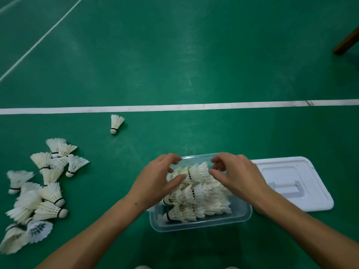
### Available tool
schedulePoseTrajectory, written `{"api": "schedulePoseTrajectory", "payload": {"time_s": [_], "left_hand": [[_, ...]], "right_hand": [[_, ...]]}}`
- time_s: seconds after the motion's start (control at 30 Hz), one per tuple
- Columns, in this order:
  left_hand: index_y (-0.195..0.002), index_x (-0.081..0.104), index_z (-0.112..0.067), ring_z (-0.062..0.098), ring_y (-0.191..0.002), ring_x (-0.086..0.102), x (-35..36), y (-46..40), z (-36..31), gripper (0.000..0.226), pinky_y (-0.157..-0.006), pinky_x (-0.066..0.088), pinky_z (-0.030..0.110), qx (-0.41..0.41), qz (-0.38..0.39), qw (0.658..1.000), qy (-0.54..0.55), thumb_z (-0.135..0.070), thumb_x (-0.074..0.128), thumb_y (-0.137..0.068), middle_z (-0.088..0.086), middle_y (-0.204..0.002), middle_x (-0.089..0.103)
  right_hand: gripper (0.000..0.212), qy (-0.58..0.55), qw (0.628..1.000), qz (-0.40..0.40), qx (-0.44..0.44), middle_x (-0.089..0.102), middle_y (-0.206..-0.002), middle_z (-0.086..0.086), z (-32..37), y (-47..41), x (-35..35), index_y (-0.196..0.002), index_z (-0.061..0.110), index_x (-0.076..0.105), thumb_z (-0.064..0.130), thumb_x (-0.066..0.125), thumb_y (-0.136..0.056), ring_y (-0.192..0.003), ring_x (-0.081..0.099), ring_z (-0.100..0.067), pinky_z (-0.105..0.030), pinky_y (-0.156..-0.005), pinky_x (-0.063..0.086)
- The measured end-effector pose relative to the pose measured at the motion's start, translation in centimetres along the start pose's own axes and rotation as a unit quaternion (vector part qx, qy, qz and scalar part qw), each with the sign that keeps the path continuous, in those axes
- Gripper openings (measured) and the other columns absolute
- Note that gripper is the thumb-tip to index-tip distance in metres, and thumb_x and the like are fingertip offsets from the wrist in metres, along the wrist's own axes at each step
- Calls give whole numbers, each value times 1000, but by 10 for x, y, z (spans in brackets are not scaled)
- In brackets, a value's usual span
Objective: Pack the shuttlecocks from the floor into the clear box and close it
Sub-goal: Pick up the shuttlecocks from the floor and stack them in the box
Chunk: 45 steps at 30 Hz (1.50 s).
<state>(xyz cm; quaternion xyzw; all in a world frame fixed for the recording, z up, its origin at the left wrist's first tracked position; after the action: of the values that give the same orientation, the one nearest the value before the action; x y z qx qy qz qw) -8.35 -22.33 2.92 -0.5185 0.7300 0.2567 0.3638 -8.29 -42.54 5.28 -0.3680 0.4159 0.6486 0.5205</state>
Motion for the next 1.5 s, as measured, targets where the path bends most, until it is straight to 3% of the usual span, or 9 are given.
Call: {"api": "schedulePoseTrajectory", "payload": {"time_s": [0.23, 0.43, 0.7, 0.83, 0.97, 1.07, 1.2, 1.33, 1.5], "left_hand": [[-126, 61, -25, 1, -90, 70, -92, 32, 21, 48, -77, 62, 31, -59, -144, 982, 106, -51, 76, -89, -12, -108, 70], [-124, 61, -30, 0, -87, 70, -123, 78, 117, 43, -76, 60, 30, -150, -194, 962, 116, -46, 79, -88, -15, -103, 71], [-123, 62, -25, 1, -83, 70, -173, 121, 273, 43, -78, 61, 28, -289, -218, 930, 69, -33, 84, -87, -13, -100, 72], [-125, 61, -20, 9, -87, 70, -197, 127, 341, 46, -81, 61, 35, -350, -230, 908, 26, -27, 85, -86, -3, -104, 72], [-132, 58, -15, 19, -96, 68, -202, 122, 382, 58, -86, 59, 37, -397, -257, 881, -6, -19, 88, -82, 7, -117, 70], [-134, 56, -16, 24, -101, 67, -205, 116, 398, 66, -88, 60, 47, -415, -280, 864, -42, -21, 91, -79, 8, -125, 67], [-134, 55, -20, 20, -96, 67, -191, 110, 405, 69, -85, 59, 43, -402, -240, 882, -43, -22, 92, -76, 2, -112, 70], [-138, 55, -22, 4, -82, 63, -176, 98, 402, 66, -68, 47, 18, -364, -184, 912, -42, -14, 87, -81, -6, -93, 66], [-131, 62, -22, -2, -78, 65, -173, 90, 398, 54, -67, 46, 13, -348, -198, 915, -42, -16, 88, -83, -10, -85, 69]], "right_hand": [[40, -7, 989, 41, -141, 75, -103, 21, 112, -7, -13, -124, 35, 57, 60, 64, -94, -94, 71, -4, -41, -87, 60], [43, 17, 974, 80, -210, 74, -101, 21, 196, -51, 31, -125, 35, 52, 61, 65, -94, -93, 70, -6, -40, -86, 59], [35, -30, 973, 96, -207, 77, -97, 17, 264, -140, 120, -121, 29, 56, 49, 69, -95, -95, 71, -13, -40, -80, 58], [33, -64, 973, 111, -193, 77, -98, 14, 285, -176, 164, -120, 28, 58, 45, 71, -94, -99, 71, -17, -42, -83, 57], [35, -92, 965, 141, -199, 76, -106, 9, 321, -192, 211, -123, 25, 56, 41, 70, -95, -105, 69, -21, -41, -87, 55], [44, -109, 958, 156, -213, 70, -122, -1, 353, -195, 245, -130, 21, 53, 38, 73, -95, -116, 63, -26, -44, -95, 53], [50, -100, 952, 163, -239, 65, -130, -6, 387, -186, 277, -136, 18, 50, 29, 75, -94, -123, 56, -30, -45, -99, 51], [41, -74, 955, 150, -245, 70, -109, -9, 396, -185, 294, -132, 16, 48, 15, 69, -97, -105, 64, -33, -47, -85, 56], [42, -86, 956, 140, -243, 73, -108, -2, 384, -189, 288, -135, 23, 45, 15, 65, -99, -97, 69, -29, -45, -80, 57]]}}
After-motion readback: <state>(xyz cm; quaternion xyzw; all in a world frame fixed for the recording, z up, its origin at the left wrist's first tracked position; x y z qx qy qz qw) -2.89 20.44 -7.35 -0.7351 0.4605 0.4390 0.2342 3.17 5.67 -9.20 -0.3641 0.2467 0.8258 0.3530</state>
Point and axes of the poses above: each hand's wrist, its own y-axis away from the middle knuckle, its own x-axis out of the palm, z = x × y, the point moved 10 cm from there along -y, towards the middle knuckle
